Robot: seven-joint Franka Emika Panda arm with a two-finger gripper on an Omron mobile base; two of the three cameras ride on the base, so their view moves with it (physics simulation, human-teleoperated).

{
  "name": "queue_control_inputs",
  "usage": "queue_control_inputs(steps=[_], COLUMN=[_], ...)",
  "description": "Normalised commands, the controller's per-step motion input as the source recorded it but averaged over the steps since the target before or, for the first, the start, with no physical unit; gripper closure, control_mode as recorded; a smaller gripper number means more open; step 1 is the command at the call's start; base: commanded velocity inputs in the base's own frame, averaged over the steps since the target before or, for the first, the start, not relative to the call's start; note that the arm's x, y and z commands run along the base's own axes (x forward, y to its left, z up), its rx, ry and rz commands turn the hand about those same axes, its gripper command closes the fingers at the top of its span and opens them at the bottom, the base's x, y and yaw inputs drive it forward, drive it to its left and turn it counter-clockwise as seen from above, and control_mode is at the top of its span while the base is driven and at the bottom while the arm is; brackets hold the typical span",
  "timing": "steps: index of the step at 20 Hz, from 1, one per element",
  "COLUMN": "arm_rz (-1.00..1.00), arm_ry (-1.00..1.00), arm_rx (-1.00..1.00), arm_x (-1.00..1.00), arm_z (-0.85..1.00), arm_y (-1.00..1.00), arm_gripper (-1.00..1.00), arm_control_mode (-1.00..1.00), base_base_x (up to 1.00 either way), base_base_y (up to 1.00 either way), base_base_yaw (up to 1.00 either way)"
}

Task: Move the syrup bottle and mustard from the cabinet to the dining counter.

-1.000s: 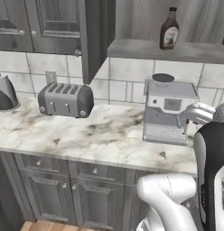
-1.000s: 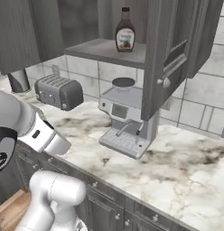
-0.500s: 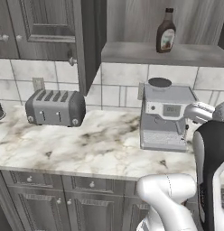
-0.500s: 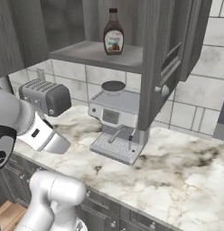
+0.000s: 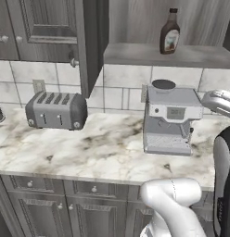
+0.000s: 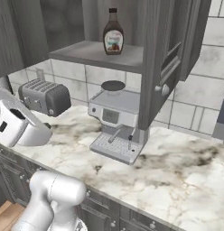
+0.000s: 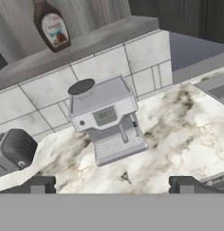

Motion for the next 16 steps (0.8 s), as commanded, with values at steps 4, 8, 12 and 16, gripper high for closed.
queue_control_inputs(steps=[4,8,12,16], arm_rz=[0.00,0.00,0.00,0.00], arm_ry=[-0.03,0.09,0.09,0.00], arm_rx=[-0.07,-0.02,0.00,0.00], arm_x=[-0.14,0.13,0.44,0.57], arm_z=[0.96,0.85,0.51,0.19], arm_y=[0.02,0.06,0.04,0.01], arm_gripper=[-1.00,-1.00,-1.00,-1.00], arm_control_mode=[-1.00,-1.00,-1.00,-1.00], base_base_x=[0.00,0.00,0.00,0.00], base_base_y=[0.00,0.00,0.00,0.00], base_base_yaw=[0.00,0.00,0.00,0.00])
